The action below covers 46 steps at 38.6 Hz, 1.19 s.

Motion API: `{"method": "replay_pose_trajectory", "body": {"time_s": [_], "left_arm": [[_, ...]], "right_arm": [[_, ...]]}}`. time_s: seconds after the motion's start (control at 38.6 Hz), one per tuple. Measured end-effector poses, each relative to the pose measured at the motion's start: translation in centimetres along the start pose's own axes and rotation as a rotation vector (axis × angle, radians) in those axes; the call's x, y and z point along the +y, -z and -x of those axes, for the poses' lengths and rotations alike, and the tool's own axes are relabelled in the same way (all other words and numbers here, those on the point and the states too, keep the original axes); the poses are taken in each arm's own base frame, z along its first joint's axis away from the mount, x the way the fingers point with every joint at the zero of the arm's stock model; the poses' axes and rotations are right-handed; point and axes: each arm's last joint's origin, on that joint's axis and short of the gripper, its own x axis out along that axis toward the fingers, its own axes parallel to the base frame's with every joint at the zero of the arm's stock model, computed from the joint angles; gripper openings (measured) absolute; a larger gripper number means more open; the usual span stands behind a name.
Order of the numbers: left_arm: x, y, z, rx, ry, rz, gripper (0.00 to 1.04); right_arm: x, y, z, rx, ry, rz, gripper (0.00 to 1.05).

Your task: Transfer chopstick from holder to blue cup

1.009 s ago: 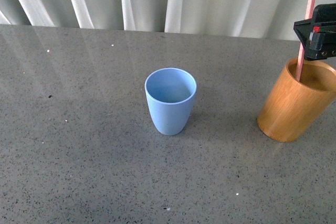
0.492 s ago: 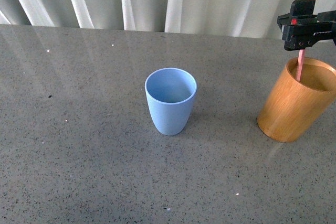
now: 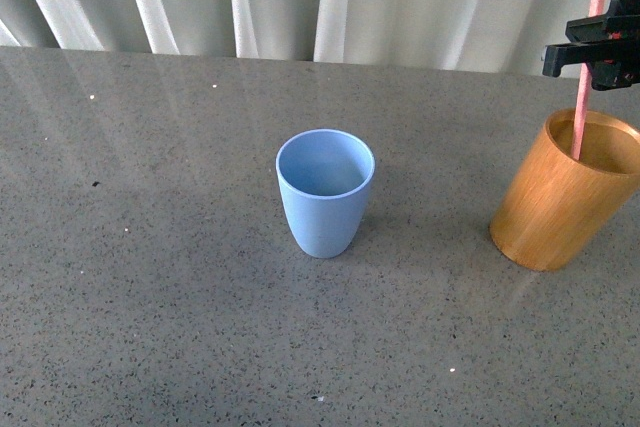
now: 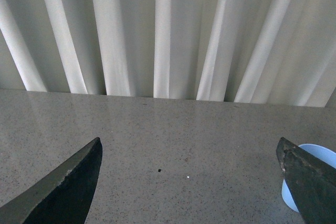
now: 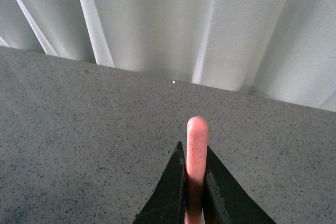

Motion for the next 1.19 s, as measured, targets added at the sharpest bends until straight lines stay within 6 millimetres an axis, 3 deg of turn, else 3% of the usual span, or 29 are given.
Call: {"method": "replay_pose_trajectory", "body": {"time_s": [0.21,0.31,0.54,0.67,0.75,0.88,1.03,1.19], "left_arm": [[0.0,0.0,0.0,0.000,0.000,0.000,0.98],[0.0,0.0,0.0,0.000,0.000,0.000,0.98],[0.0,0.0,0.0,0.000,0.000,0.000,0.98],[0.0,0.0,0.0,0.000,0.000,0.000,0.98],[0.0,0.0,0.0,0.000,0.000,0.000,0.98],[0.0,0.0,0.0,0.000,0.000,0.000,0.98],[0.0,0.0,0.0,0.000,0.000,0.000,0.98],[0.0,0.0,0.0,0.000,0.000,0.000,0.98]], "right_arm": [[-0.4,-1.3,1.4,-0.043,0.005,0.024,0.03],[-0.6,-2.9,2.7,-0.089,0.012,0.050,0.03],[0.5,-9.1,6.1,-0.333,0.036,0.140,0.03],[2.0,-13.1,7.1,-0.477,0.028,0.078,0.03],[3.3,-14.2,7.3,-0.484,-0.022,0.014,0.03],[7.0,-13.6,7.0,-0.436,-0.179,-0.076,0.03],[10.4,-11.4,5.3,-0.364,-0.279,-0.089,0.03],[12.4,-8.7,3.4,-0.281,-0.315,-0.084,0.03]]}}
